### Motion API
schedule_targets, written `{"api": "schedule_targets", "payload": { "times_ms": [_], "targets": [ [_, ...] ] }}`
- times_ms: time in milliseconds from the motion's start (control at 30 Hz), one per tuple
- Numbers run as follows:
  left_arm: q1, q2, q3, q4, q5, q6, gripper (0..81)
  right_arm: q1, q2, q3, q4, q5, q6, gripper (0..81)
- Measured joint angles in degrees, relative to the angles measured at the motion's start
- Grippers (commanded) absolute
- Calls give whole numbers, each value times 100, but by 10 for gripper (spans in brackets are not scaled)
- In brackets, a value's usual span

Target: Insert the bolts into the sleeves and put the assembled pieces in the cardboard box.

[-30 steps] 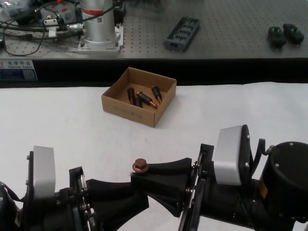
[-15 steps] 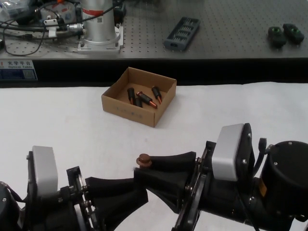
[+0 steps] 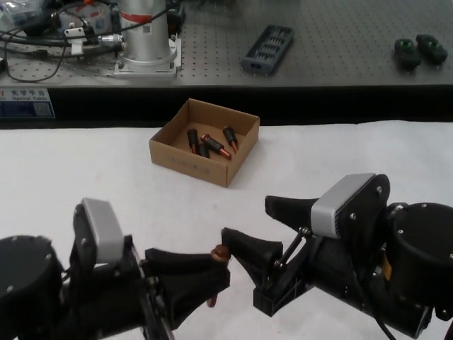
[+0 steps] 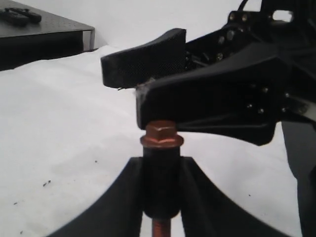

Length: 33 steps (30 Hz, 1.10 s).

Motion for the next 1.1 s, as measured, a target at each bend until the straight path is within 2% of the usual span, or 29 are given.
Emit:
{"api": "schedule_targets", "payload": {
  "times_ms": [100,267,467,700,900,1100],
  "targets": [
    [0,0,-284,157,-254,362,7,-99,0,0,-13,137,38,520],
    [22,6,-598,174,-992,325,7,-258,-27,0,-13,618,145,520],
    [240,6,-1105,429,-1205,-57,7,-270,-76,204,-299,1262,170,520],
    [538,14,-2015,1453,-1339,-207,7,-270,-76,639,-1075,2107,202,520],
    [760,83,-3128,3021,-1879,-229,7,-270,-76,801,-1323,2764,356,520],
    [880,598,-4422,4072,-1988,-229,7,-270,268,799,-1615,3067,561,520]
  ]
}}
